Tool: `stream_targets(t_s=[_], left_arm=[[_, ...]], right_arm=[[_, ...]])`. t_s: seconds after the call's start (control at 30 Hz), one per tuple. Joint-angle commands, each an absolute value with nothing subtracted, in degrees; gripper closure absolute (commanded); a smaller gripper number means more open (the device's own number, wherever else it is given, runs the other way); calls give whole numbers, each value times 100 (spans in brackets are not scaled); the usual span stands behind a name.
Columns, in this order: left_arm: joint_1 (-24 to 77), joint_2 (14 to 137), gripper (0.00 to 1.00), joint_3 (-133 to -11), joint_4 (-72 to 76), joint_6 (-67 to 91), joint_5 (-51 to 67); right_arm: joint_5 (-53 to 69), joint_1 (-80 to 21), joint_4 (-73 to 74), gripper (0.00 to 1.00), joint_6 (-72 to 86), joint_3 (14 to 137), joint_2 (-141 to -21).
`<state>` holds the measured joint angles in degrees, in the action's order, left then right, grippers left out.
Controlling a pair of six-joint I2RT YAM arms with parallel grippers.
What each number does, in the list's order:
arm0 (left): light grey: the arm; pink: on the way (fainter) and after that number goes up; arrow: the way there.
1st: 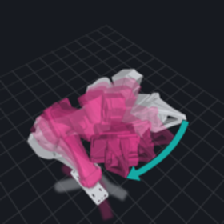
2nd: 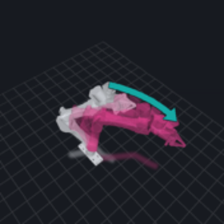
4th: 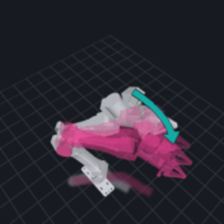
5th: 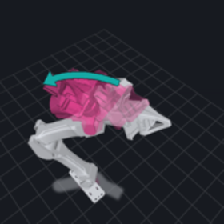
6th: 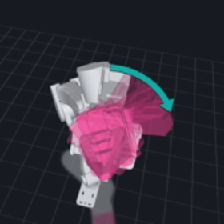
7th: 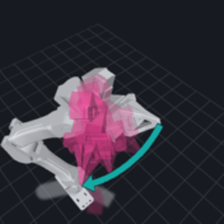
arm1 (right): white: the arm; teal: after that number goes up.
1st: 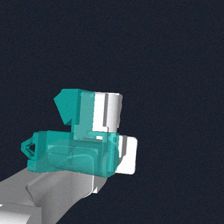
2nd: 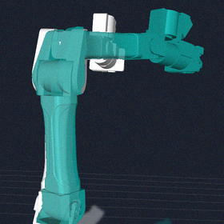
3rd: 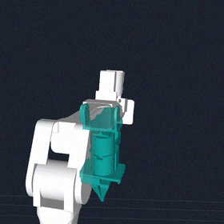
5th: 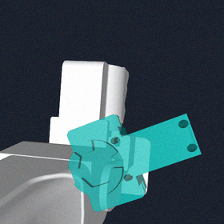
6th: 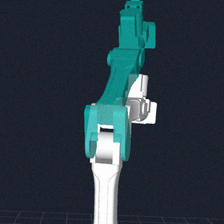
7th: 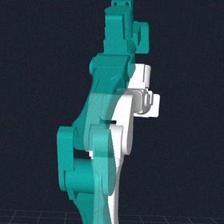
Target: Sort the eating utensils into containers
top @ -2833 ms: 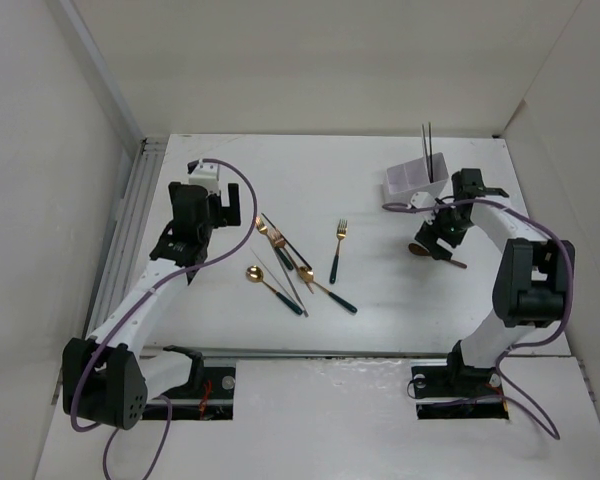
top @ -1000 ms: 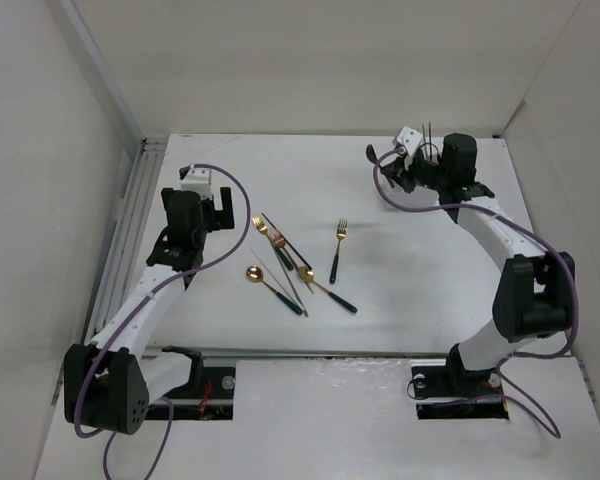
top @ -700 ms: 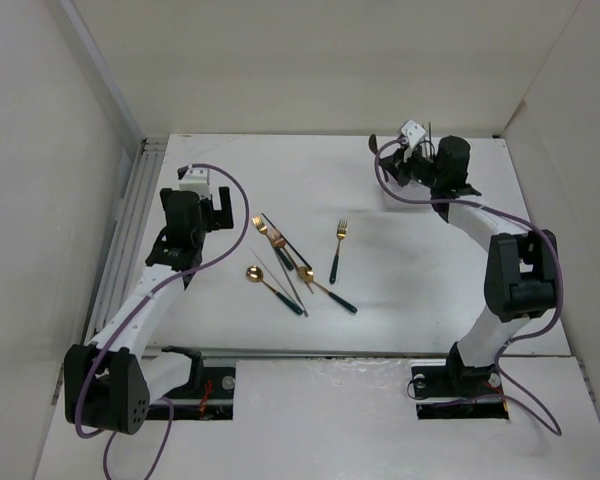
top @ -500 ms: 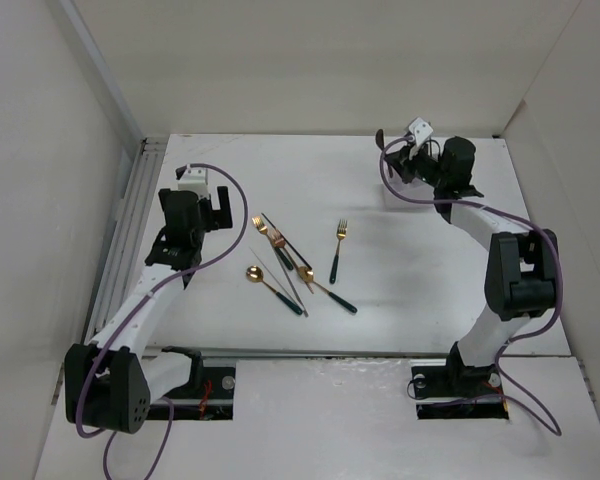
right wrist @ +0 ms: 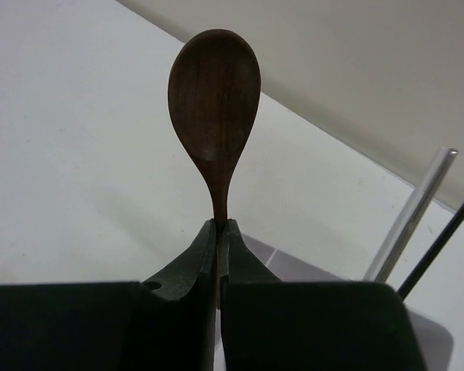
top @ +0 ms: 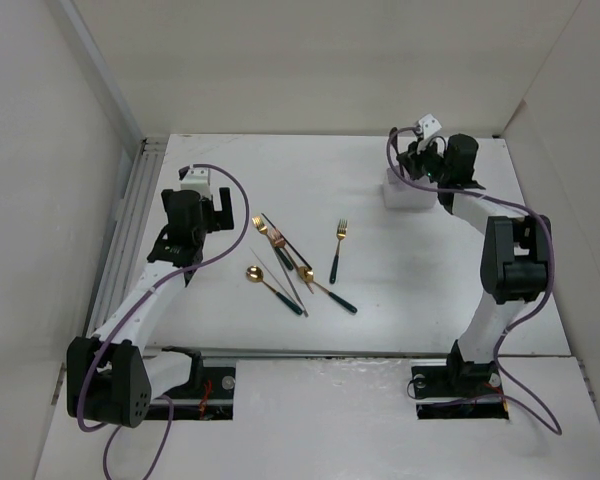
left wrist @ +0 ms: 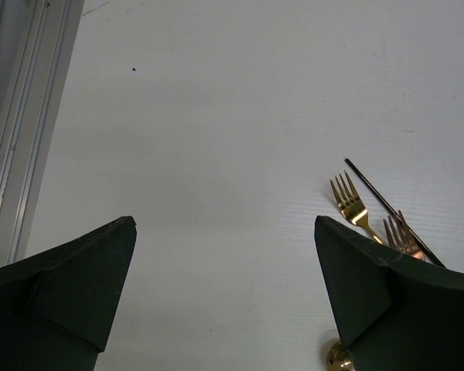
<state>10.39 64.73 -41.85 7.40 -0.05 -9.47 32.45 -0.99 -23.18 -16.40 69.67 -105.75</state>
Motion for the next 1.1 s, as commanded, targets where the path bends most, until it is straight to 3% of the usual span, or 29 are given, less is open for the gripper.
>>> stream_targets(t_s=[0.0,0.43,0.57,0.63,0.77,0.93,1.07], left_arm=[[1020,6425,0,-4447,817,62,-923],[1020,6425,0,-4447,817,62,-870],[1020,6425,0,-4447,817,62,-870],[1020,6425,0,-4447,817,62,-870],[1020,6425,0,-4334,940,62,-870],[1020,6319,0,-4175,993,62,-923],[1020,6258,0,-4061,993,307,-1063]], right_arm=[[3050,-62,-1872,100,-1529,7515,-10705],[2725,-114,-1213,100,-1582,7515,-10828],[2725,-114,-1213,72,-1582,7567,-10828],[2725,-114,-1213,64,-1582,7567,-10828],[2725,-166,-1160,55,-1582,7515,-10513],[1980,-534,-1160,53,-1643,7217,-9801],[829,-1229,-818,39,-1644,7023,-9133]])
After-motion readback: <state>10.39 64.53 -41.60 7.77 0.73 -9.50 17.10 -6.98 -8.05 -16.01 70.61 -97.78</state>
